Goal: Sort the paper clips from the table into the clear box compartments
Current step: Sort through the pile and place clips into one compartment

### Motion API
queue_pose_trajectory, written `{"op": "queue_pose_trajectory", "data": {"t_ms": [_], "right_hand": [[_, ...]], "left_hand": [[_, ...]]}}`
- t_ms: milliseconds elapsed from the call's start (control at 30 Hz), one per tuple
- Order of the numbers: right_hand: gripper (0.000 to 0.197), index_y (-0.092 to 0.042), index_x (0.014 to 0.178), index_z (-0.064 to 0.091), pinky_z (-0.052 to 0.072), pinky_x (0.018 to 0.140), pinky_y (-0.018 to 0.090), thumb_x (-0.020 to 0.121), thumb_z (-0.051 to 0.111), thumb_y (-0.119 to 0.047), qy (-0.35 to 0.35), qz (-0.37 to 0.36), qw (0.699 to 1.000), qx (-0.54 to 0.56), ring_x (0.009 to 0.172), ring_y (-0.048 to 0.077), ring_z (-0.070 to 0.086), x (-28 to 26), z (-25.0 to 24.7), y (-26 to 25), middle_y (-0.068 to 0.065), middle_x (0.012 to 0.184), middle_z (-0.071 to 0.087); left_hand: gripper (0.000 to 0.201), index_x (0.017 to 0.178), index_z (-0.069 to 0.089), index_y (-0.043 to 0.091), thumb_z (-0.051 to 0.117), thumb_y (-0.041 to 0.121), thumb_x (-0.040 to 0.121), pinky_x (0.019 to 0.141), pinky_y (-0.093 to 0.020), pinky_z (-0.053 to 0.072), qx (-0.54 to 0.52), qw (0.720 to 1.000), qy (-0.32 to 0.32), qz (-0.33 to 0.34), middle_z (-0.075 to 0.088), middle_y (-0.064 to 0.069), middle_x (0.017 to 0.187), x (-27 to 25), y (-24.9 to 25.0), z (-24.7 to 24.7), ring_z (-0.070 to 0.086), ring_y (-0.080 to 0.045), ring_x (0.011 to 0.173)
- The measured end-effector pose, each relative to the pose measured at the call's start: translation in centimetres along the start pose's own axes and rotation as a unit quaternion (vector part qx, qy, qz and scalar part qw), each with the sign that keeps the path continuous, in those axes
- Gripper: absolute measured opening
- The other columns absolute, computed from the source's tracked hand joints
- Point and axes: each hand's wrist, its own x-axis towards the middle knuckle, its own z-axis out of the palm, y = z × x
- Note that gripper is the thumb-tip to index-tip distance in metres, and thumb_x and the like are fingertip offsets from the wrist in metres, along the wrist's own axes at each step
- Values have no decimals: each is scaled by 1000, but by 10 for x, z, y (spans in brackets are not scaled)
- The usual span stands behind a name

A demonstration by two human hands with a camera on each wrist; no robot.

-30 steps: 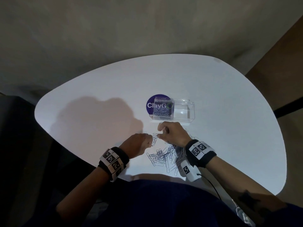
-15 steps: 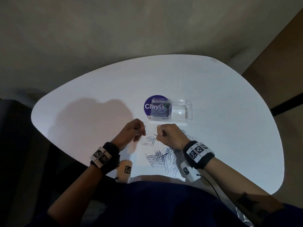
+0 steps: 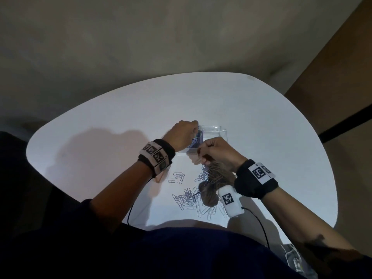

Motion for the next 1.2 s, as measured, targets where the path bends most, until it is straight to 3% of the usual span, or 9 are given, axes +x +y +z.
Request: {"op": "queue_pose_trajectory", "data": {"t_ms": [100,167,333,467,600,667,867,1000,1200], "right_hand": [[18,-5,73,63,46,47,20,87,60,6,25,-17,998,-63,46,8,60,5,-7,-18,1,54,64],[18,-8,72,64,48,49,19,84,65,5,33,-28,993,-114,50,10,61,11,-9,-25,3,61,64],[15,-10,75,71,55,73,30,80,69,4,53,-82,958,-269,61,7,61,34,0,-40,-3,69,68],[19,-8,91,73,50,78,34,85,57,0,50,-118,901,-413,96,27,62,53,19,-43,12,102,71],[19,-9,102,67,52,81,41,86,57,-5,32,-116,867,-484,103,32,58,58,28,-41,15,107,67],[23,-11,103,69,52,80,39,86,56,-4,33,-123,865,-485,104,32,58,55,27,-40,14,107,67],[5,-17,83,66,53,65,36,82,67,-12,50,-207,876,-432,76,22,63,19,14,-28,0,81,68],[15,-20,100,70,54,74,33,85,74,-19,-43,-172,870,-461,83,15,63,-12,6,8,0,99,70],[47,-23,119,59,46,77,34,76,79,-22,-100,-108,833,-533,103,19,51,-28,-4,55,-1,119,50]], "left_hand": [[26,92,61,9,51,-8,76,80,-43,51,11,999,-45,-2,65,-10,104,5,-4,10,59,-28,92],[31,97,63,5,49,-12,75,80,-36,50,-23,999,-41,-12,63,-6,98,1,-4,5,58,-25,90],[21,90,65,2,48,-3,79,64,-37,52,-84,989,119,30,69,-8,78,-27,-18,-8,63,-27,69],[20,80,65,6,46,-1,76,59,-35,50,-64,979,194,17,69,-4,71,-57,-24,-4,61,-24,58],[25,82,66,16,48,-2,80,57,-29,52,-108,976,153,-108,66,4,62,-84,-31,10,58,-11,50],[22,84,66,19,52,2,82,61,-29,53,-76,985,130,-88,67,4,65,-97,-33,21,59,-10,53],[29,108,64,26,71,32,81,74,-27,44,10,992,-127,15,64,8,99,-124,-28,47,53,-6,80],[44,121,59,27,71,39,80,72,-26,39,63,985,-128,95,54,4,106,-130,-27,72,47,-7,90],[8,97,63,21,62,26,90,65,-30,43,59,992,-58,97,54,4,95,-121,-24,79,48,-11,81]]}}
